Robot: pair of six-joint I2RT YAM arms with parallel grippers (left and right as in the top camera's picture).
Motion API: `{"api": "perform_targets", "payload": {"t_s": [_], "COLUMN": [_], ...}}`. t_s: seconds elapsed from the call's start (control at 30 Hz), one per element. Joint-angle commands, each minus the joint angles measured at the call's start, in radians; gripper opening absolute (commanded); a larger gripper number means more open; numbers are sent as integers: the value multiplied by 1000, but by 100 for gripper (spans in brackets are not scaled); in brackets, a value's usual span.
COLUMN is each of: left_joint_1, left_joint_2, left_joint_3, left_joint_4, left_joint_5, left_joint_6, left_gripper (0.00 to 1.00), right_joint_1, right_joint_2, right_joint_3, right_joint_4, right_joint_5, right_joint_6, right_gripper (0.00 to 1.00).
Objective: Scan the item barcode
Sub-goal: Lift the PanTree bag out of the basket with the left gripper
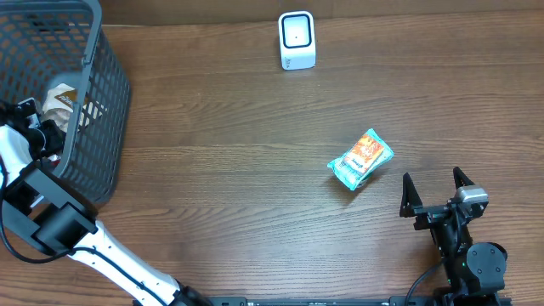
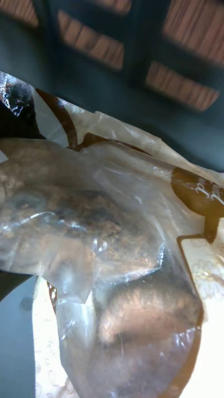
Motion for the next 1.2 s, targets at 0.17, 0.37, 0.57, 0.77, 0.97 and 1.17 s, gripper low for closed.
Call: {"api": "perform_targets", "payload": {"t_s": [0.17,0.37,0.57,0.77,0.97,1.17], "left_joint_1": [-42,-81,-109,-131,-159,-228], "left_joint_2": [93,-66,-156,-230,-335,-550], "left_joint_3": [29,39,39,39,39,39], "left_joint_4": [-148,-130,-126,-125,-150,-156], "left_joint_5": [67,40,-88,-148,-199,-294], "left_joint_6": [-190,-282,-332,-390,-436,-466], "left_gripper": [4,4,4,4,4,4], "right_joint_1": [-6,-6,-6,-6,-6,-6], "right_joint_2": [-11,-11,-11,-11,-11,-11], "right_joint_3": [-10,-10,-10,-10,-10,-10], "right_joint_4": [6,6,6,6,6,6], "right_joint_5": [1,1,1,1,1,1], "right_joint_6": [-1,-1,-1,-1,-1,-1], "right_gripper": [100,100,100,100,100,100]}}
